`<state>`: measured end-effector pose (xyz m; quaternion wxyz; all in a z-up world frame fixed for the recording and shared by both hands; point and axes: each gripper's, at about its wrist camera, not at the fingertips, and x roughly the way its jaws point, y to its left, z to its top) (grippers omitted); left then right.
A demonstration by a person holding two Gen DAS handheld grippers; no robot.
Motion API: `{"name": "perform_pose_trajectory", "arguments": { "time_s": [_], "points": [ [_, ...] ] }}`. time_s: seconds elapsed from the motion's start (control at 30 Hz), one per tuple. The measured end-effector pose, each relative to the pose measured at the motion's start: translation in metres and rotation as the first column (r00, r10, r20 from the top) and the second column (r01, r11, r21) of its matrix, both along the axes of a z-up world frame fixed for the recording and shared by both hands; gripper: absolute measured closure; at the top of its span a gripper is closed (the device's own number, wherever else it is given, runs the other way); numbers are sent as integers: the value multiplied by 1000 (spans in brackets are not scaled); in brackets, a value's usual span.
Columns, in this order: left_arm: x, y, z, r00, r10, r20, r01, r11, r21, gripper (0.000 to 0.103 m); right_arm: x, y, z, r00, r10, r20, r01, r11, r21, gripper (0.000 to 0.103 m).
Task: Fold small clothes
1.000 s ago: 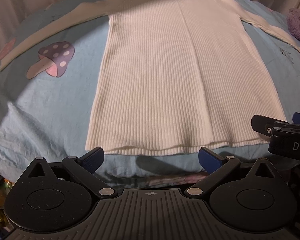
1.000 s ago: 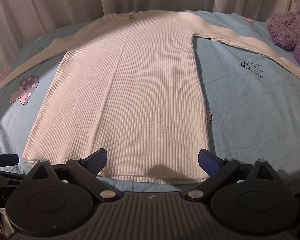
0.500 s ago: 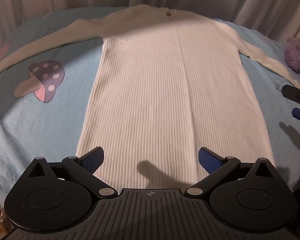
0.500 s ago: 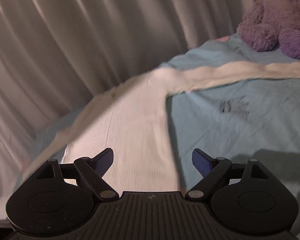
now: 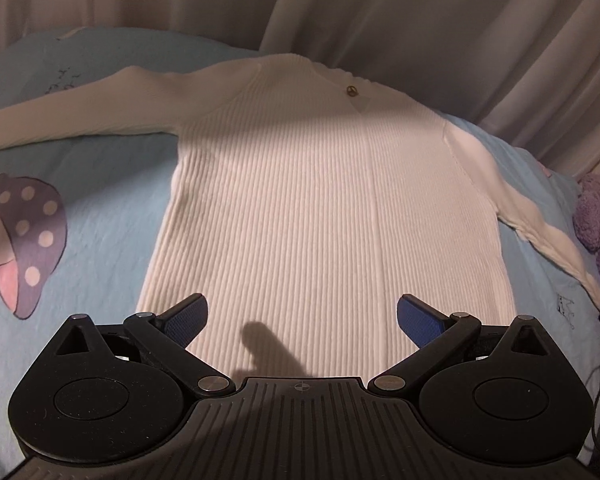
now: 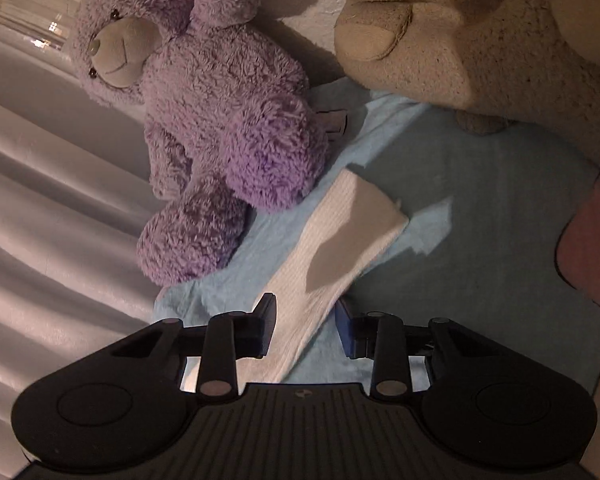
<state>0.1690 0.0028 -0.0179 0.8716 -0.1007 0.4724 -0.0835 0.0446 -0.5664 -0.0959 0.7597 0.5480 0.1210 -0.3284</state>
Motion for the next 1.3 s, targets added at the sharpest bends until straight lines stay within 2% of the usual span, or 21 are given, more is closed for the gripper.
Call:
{"name": "perform_pose_trajectory", "arguments": {
  "time_s": [0.07, 0.1, 0.17, 0.23, 0.27, 0.3, 0.33, 0.4, 0.43, 0.47, 0.5, 0.53, 0.63, 0.77, 0.83, 0.93, 1.0, 1.13, 1.23, 1.27, 1.3],
  "points": [
    [12, -3, -3, 1000, -15, -10, 15, 1000, -2, 0, 8, -3, -1, 999, -14, -35, 14, 1000, 9, 97],
    [19, -4, -5, 1000, -23, -16, 23, 1000, -2, 0, 13, 1, 2, 999, -10, -52, 10, 1000, 0, 97],
    [28, -4, -6, 999, -31, -18, 31, 1000, -5, 0, 24, 21, 23, 998, 54, -41, -58, 993, -104, 97],
    [36, -4, -5, 999, -41, -1, 41, 999, -24, 0, 44, 62, 54, 979, 204, -23, -203, 948, -246, 97],
    [42, -3, -3, 999, -45, 16, 46, 998, -41, 0, 56, 86, 68, 951, 309, -8, -296, 905, -306, 97],
    [48, -3, 0, 998, -51, 34, 53, 997, -61, 0, 68, 114, 81, 902, 431, 14, -398, 844, -359, 97],
    [52, -3, 3, 997, -58, 53, 63, 995, -82, 0, 80, 143, 91, 836, 548, 25, -493, 770, -405, 97],
    [61, -4, 9, 992, -70, 104, 83, 988, -127, 0, 100, 202, 100, 683, 731, -9, -645, 597, -477, 96],
    [65, -5, 11, 989, -74, 132, 93, 984, -149, 0, 107, 228, 100, 606, 795, -34, -702, 514, -493, 90],
    [69, -5, 11, 986, -81, 148, 106, 980, -168, 0, 113, 248, 96, 547, 835, -61, -746, 454, -487, 78],
    [74, -6, 11, 983, -94, 155, 123, 974, -192, 0, 116, 263, 90, 516, 853, -82, -774, 423, -471, 74],
    [78, -6, 8, 982, -110, 152, 142, 966, -214, 0, 117, 271, 82, 501, 860, -97, -793, 411, -450, 73],
    [92, -1, -6, 988, -122, 98, 143, 955, -260, 1, 114, 274, 61, 498, 860, -112, -827, 432, -358, 73],
    [103, 13, -29, 991, -129, -22, 114, 936, -332, 17, 98, 267, 51, 536, 828, -164, -825, 472, -311, 73],
    [102, 18, -38, 986, -147, -80, 102, 907, -409, 24, 91, 265, 49, 548, 820, -163, -820, 490, -294, 73],
    [104, 15, -48, 979, -177, -105, 103, 865, -492, 30, 85, 263, 46, 565, 812, -147, -813, 518, -267, 73],
    [111, 9, -55, 972, -193, -137, 100, 860, -500, 42, 84, 268, 45, 573, 806, -149, -810, 530, -252, 73],
    [117, 7, -58, 972, -182, -147, 89, 869, -486, 56, 85, 263, 47, 589, 794, -151, -803, 552, -225, 73],
    [123, 1, -65, 968, -191, -164, 90, 873, -480, 90, 88, 260, 48, 605, 780, -162, -792, 567, -227, 73],
    [125, -2, -67, 964, -204, -169, 101, 873, -478, 97, 89, 260, 49, 611, 773, -171, -788, 572, -228, 73],
    [126, -5, -67, 963, -214, -164, 114, 874, -471, 96, 89, 259, 50, 616, 767, -181, -784, 575, -232, 73]
  ]
}}
